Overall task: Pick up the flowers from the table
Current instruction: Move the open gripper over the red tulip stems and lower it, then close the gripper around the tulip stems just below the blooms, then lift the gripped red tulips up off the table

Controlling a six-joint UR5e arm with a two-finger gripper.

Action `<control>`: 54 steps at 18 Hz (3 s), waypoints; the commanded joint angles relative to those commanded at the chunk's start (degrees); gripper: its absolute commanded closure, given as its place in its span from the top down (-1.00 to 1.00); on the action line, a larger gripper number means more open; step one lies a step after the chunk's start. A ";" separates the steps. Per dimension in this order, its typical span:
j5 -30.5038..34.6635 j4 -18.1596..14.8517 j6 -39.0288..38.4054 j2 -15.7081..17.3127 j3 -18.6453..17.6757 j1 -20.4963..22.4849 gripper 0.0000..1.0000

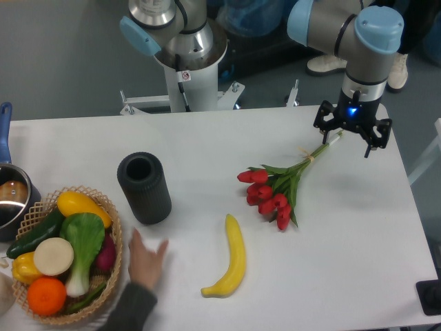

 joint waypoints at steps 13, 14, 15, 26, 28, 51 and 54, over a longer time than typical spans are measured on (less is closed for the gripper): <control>-0.70 7.82 -0.62 0.79 -11.77 -2.72 1.00; -0.70 7.82 -0.62 0.62 -11.78 -2.90 1.00; -0.70 7.82 -0.70 0.44 -11.69 -3.77 1.00; 0.00 11.42 0.79 -4.73 -13.71 -8.96 1.00; 1.31 12.39 0.79 -5.18 -14.85 -9.32 1.00; 1.93 15.64 -0.35 -3.51 -9.68 -8.17 -0.90; 1.93 13.90 -0.35 -3.51 -7.39 -7.82 -0.86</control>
